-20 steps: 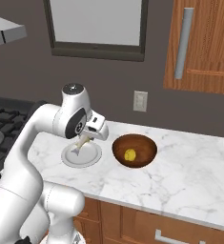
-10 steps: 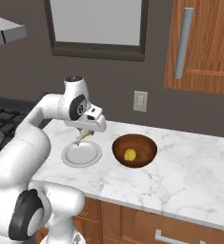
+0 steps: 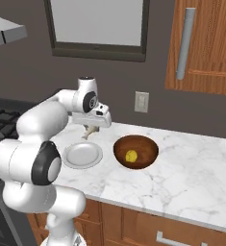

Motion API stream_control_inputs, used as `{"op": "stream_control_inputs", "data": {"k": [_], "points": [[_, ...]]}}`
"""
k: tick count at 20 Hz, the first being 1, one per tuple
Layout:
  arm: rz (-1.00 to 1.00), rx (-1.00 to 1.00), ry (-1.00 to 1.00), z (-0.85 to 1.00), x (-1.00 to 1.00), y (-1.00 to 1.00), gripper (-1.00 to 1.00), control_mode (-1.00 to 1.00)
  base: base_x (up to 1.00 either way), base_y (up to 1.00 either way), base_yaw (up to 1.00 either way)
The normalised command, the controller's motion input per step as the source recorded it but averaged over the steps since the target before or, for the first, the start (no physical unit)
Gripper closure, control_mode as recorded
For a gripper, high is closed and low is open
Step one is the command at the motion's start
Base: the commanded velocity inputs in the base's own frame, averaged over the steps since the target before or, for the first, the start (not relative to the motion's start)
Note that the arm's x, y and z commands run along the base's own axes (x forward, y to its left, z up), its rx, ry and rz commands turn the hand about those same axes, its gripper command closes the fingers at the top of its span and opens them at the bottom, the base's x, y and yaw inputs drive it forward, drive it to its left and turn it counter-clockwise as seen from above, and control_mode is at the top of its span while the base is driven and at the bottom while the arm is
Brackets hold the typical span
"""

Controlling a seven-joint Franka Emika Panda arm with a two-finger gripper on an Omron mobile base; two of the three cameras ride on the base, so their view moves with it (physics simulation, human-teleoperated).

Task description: Place the fish on the plate and place the lemon on the same plate.

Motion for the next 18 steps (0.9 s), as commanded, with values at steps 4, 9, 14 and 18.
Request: {"op": "stream_control_inputs", "data": {"k": [4,9,14,18], "points": [[0.02,0.13,0.03,-0.94,0.42,0.24,1.0,-1.0,0.0,0.0,0.0],[0.02,0.04,0.16,-0.81,0.12,0.25,1.0,-1.0,0.0,0.0,0.0],[0.0,0.0,0.14,-0.52,0.05,0.15,1.0,-1.0,0.0,0.0,0.0],[0.0,0.0,0.09,-0.39,0.06,0.05,1.0,-1.0,0.0,0.0,0.0]]}}
